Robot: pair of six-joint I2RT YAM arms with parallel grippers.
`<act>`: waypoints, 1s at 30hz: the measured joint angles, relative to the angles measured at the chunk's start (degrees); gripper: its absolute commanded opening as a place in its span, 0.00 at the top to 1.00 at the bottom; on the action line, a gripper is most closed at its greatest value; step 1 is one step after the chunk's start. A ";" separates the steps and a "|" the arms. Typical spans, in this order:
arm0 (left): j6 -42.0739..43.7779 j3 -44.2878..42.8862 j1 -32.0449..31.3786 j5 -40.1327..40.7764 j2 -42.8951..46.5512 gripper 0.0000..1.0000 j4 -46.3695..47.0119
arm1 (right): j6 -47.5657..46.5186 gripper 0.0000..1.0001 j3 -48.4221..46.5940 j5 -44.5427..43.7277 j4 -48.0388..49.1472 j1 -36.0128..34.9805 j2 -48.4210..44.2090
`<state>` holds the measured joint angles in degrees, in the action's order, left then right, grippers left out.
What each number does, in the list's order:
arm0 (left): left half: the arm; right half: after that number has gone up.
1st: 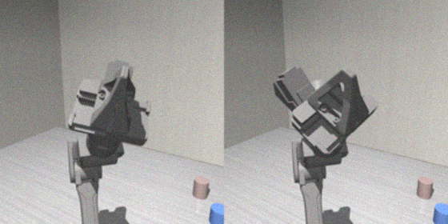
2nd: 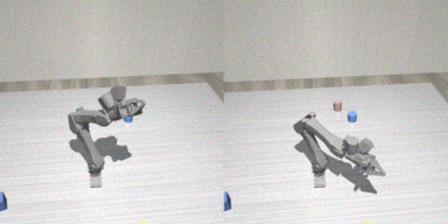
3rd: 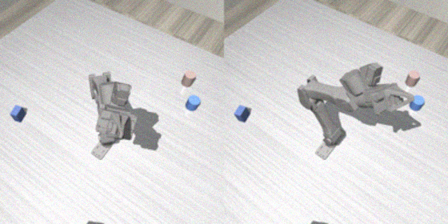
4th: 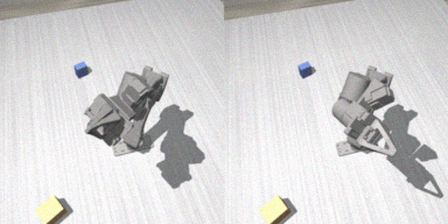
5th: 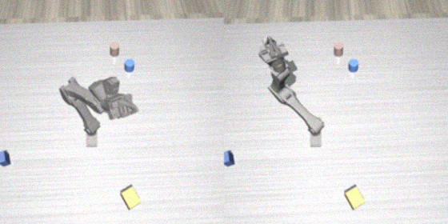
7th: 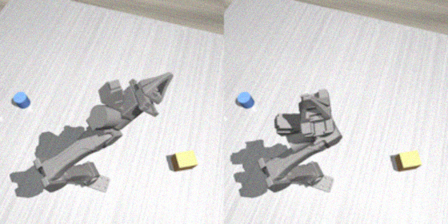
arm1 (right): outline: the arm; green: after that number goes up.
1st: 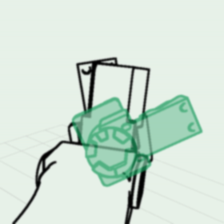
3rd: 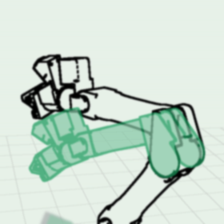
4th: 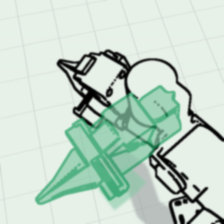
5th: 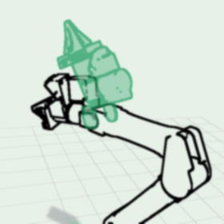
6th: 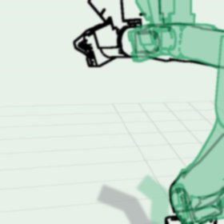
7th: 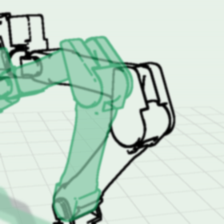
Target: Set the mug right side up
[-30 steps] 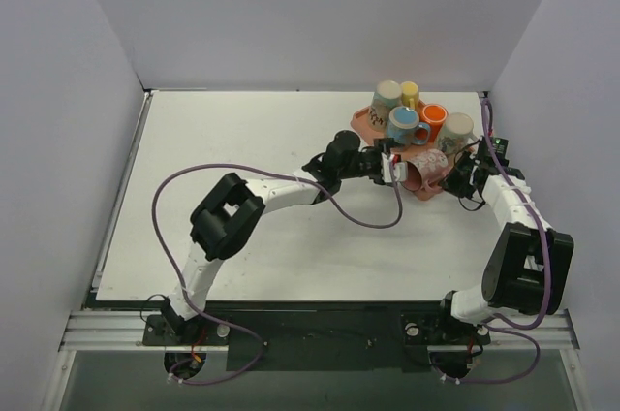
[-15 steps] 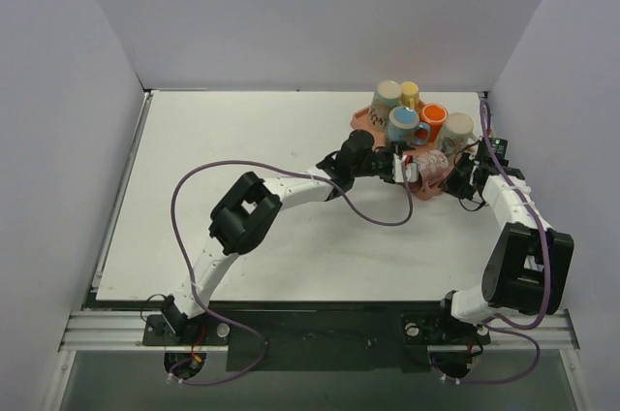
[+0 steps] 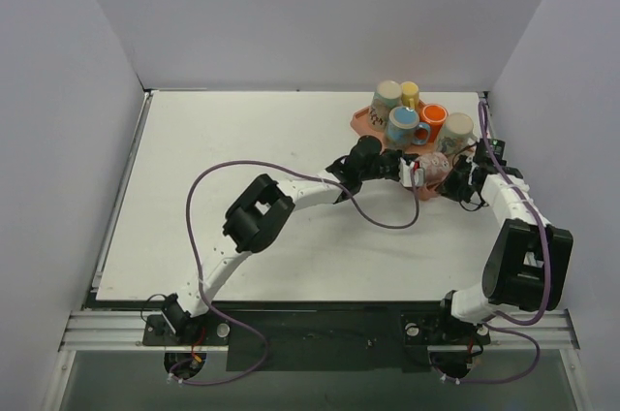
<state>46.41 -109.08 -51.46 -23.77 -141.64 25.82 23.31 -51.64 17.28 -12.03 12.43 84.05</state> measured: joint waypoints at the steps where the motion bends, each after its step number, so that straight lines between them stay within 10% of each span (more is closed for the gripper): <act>1: -0.07 0.50 -0.13 0.61 -0.02 1.00 0.81 | 0.07 1.00 0.00 0.24 0.07 0.04 0.07; 6: -1.88 3.43 -0.90 3.91 0.11 1.00 5.90 | -0.44 0.68 -0.92 -0.50 -1.27 0.24 0.04; 14: -6.25 5.60 -0.42 10.99 5.25 1.00 -1.16 | -2.03 0.45 -8.76 -2.29 -7.56 -0.17 -6.34; 30: -35.39 -6.67 9.42 22.12 26.18 1.00 -63.21 | -7.28 0.31 -14.12 -5.92 -14.64 -0.46 -21.18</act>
<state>11.03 -115.74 -42.04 -1.65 -115.46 -37.39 16.03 -65.76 11.35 -26.68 11.97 62.87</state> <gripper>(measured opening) 0.135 0.687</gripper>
